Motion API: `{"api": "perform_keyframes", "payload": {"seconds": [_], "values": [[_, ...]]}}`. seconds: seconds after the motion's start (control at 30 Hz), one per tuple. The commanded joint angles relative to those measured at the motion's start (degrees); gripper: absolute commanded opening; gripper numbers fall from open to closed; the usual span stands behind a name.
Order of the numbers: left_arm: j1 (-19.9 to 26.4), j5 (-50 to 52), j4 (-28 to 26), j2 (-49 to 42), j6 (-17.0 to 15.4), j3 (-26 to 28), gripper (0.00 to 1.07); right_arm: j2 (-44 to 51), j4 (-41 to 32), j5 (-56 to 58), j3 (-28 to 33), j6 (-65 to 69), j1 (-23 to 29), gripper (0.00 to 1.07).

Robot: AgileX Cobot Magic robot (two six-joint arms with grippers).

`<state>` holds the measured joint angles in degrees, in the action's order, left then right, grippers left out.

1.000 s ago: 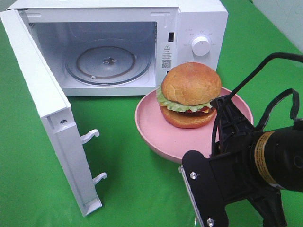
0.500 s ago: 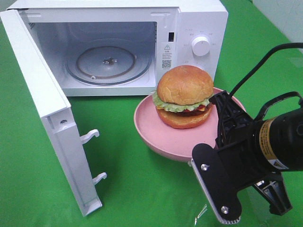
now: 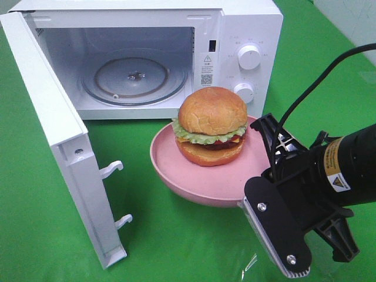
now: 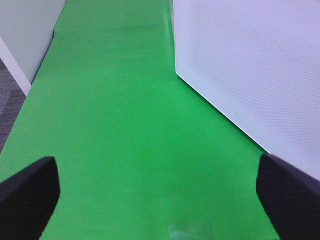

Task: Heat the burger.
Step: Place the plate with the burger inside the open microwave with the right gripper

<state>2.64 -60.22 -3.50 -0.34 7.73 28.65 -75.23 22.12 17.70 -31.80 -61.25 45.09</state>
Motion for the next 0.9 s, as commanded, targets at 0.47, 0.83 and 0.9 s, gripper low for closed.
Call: {"api": "perform_keyframes", "payload": {"seconds": [0.47, 0.83, 0.9], "values": [[0.1, 0.7, 0.1, -1.3, -0.2, -0.1, 1.00, 0.5, -15.9, -4.8, -0.3, -21.9, -3.2, 0.00], [0.1, 0.7, 0.1, -1.3, -0.2, -0.1, 1.00, 0.5, -21.3, -5.4, -0.3, -28.9, -5.2, 0.00], [0.1, 0.7, 0.1, -1.3, -0.2, -0.1, 1.00, 0.5, -21.1, -6.1, -0.3, -28.5, -5.2, 0.00]]}}
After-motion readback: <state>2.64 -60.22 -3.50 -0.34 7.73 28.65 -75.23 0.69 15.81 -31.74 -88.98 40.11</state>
